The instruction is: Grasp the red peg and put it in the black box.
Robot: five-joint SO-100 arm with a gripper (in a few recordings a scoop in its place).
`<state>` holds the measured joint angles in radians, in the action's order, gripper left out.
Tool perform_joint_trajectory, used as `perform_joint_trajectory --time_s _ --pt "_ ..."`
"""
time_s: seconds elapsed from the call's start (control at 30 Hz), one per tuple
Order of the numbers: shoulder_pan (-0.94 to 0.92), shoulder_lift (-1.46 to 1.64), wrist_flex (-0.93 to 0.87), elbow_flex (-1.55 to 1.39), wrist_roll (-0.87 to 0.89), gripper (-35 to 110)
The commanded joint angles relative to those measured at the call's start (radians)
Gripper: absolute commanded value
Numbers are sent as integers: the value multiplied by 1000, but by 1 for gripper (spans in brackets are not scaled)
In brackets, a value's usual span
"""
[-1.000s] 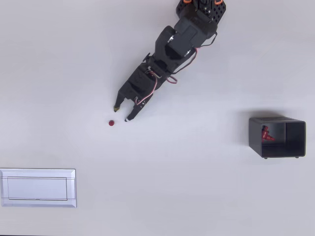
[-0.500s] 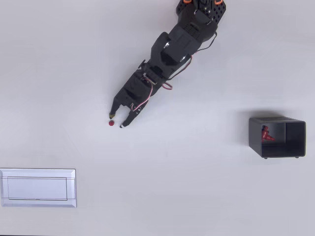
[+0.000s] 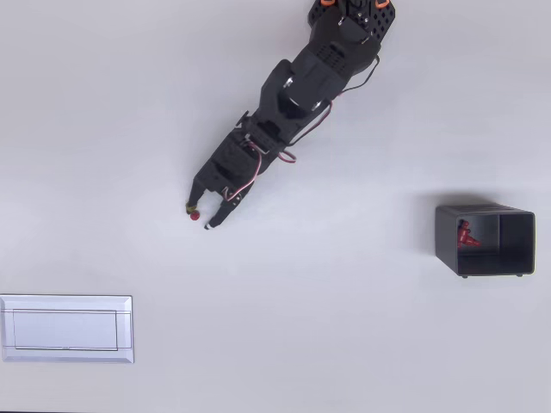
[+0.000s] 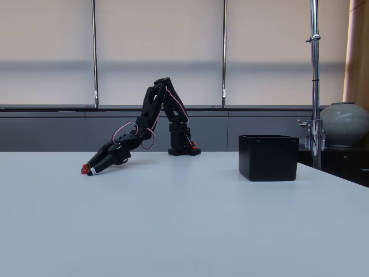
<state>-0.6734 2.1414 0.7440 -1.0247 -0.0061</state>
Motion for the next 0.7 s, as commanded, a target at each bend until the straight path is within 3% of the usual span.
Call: perform_joint_trajectory --time_s 0.0,0.23,0.67 --pt "-17 18 0 -28 0 16" --pt "-15 26 14 -25 5 16" --pt "-17 37 41 -21 9 3"
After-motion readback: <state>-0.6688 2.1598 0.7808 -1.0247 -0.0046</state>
